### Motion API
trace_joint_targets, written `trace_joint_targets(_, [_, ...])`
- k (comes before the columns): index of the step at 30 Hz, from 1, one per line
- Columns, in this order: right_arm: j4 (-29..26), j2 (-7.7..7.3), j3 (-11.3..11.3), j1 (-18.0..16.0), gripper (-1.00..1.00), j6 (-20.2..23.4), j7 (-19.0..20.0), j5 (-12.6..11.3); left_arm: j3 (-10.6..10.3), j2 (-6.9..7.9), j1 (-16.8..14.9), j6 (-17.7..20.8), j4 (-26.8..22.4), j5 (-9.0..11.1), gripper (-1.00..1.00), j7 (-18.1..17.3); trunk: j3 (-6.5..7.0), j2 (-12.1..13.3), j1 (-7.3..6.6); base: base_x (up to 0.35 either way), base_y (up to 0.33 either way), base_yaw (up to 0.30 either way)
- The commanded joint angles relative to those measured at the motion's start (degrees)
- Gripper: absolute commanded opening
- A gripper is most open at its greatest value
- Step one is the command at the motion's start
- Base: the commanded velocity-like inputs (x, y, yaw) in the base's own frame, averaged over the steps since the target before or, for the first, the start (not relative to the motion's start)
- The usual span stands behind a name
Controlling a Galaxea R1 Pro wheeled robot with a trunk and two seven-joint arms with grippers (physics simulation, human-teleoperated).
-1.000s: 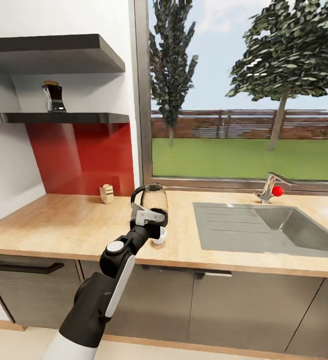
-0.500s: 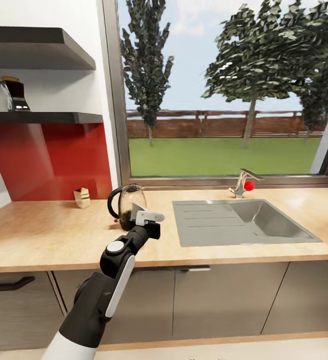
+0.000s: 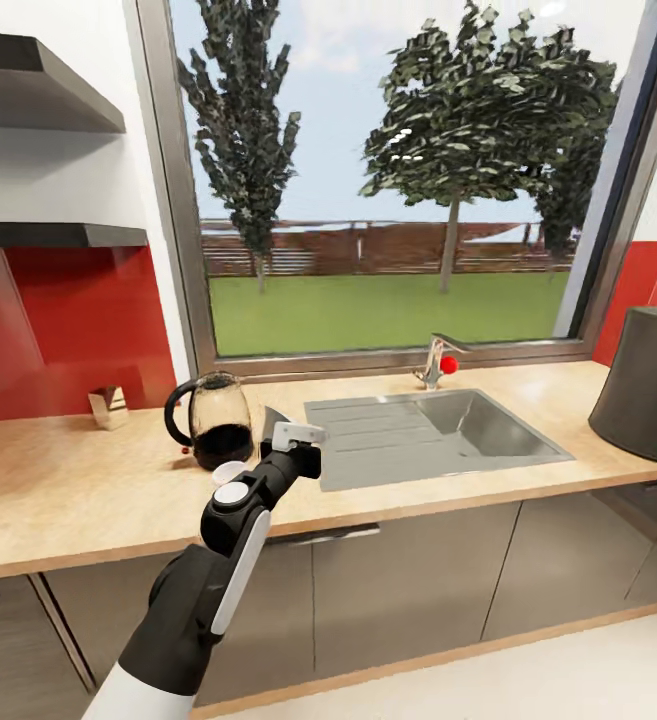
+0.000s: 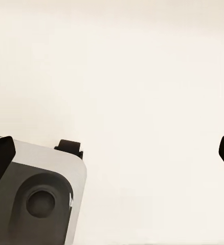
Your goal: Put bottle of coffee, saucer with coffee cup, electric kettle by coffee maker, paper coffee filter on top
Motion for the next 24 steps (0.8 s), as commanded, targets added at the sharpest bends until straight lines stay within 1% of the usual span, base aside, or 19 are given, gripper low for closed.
trace_joint_targets(1, [0.1,-0.01,0.0,-0.1,1.00,-0.2,0.0,0.2,0.0,0.00,0.0,0.3,-0.1,0.2,-1.00,0.1,-0.08,-0.1,0.01,0.000,0.000,-0.280])
trace_joint_targets(24, [0.1,-0.01,0.0,-0.1,1.00,-0.2,0.0,0.2,0.0,0.00,0.0,0.3,-0.1,0.2,-1.00,0.1,-0.08,-0.1,0.01,0.000,0.000,-0.280])
